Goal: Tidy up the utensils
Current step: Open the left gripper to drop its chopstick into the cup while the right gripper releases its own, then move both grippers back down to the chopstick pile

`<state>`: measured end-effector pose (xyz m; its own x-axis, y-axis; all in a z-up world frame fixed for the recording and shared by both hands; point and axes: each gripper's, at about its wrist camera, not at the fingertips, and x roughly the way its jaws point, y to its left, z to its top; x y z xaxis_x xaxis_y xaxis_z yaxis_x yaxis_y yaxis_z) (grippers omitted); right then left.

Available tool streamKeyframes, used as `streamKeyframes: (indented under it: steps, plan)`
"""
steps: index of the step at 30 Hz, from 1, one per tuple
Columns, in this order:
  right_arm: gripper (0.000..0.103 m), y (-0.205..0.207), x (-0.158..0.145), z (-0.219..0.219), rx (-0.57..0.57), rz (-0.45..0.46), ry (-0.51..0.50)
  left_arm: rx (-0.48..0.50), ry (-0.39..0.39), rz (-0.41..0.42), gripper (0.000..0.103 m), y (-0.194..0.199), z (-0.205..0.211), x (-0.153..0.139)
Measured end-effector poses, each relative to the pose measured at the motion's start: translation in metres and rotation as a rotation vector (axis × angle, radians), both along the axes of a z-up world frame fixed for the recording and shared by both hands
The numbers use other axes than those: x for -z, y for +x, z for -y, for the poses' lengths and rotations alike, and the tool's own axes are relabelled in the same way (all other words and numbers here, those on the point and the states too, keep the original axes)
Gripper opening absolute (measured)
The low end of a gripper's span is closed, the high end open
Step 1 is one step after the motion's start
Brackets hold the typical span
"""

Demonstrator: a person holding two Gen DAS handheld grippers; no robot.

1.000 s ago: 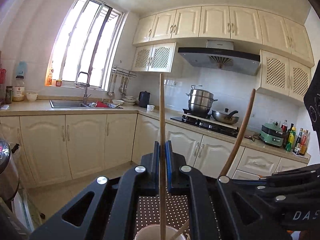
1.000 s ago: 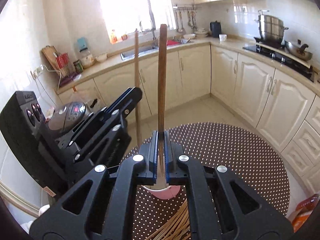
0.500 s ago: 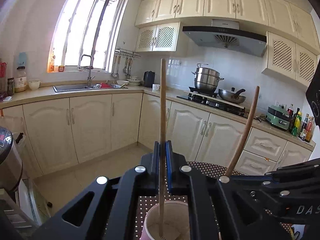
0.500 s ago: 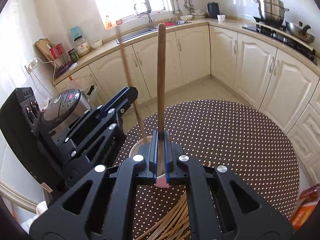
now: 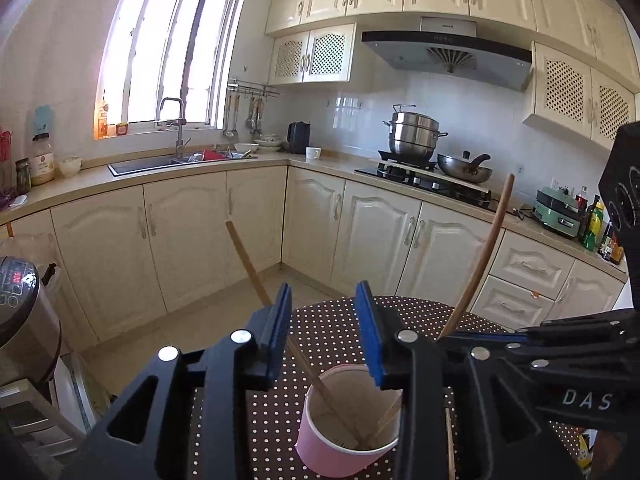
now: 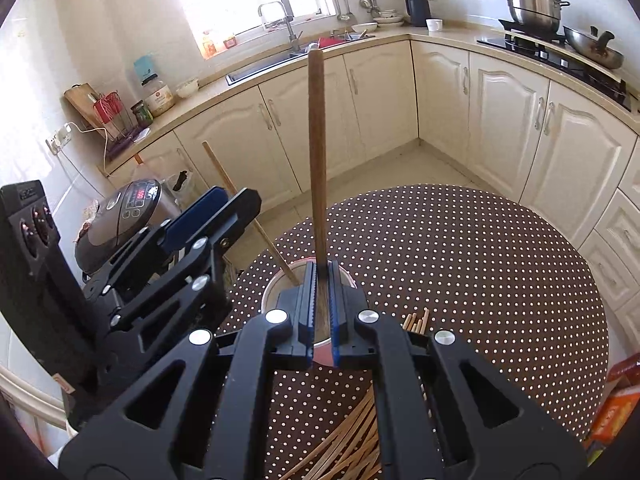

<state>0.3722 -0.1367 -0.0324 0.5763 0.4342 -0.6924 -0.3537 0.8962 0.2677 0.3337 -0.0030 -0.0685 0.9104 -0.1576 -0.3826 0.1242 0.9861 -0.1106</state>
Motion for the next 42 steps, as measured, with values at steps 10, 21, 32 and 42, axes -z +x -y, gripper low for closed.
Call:
streamKeyframes:
  steps: [10, 21, 32, 42]
  plan:
    - [0.021, -0.018, -0.005, 0.008, 0.042, 0.006, 0.011, 0.01, 0.021, -0.025, 0.046, -0.029, -0.005, -0.008]
    - [0.022, -0.059, -0.006, 0.041, 0.067, 0.02, 0.014, 0.037, 0.031, -0.084, 0.049, -0.064, 0.002, -0.004]
    - [0.022, -0.08, 0.056, 0.074, 0.112, -0.121, -0.012, 0.19, 0.127, -0.244, 0.05, -0.077, 0.051, 0.042]
    - [0.022, -0.08, 0.113, 0.085, 0.129, -0.284, -0.035, 0.247, 0.21, -0.537, 0.05, -0.044, 0.089, 0.114]
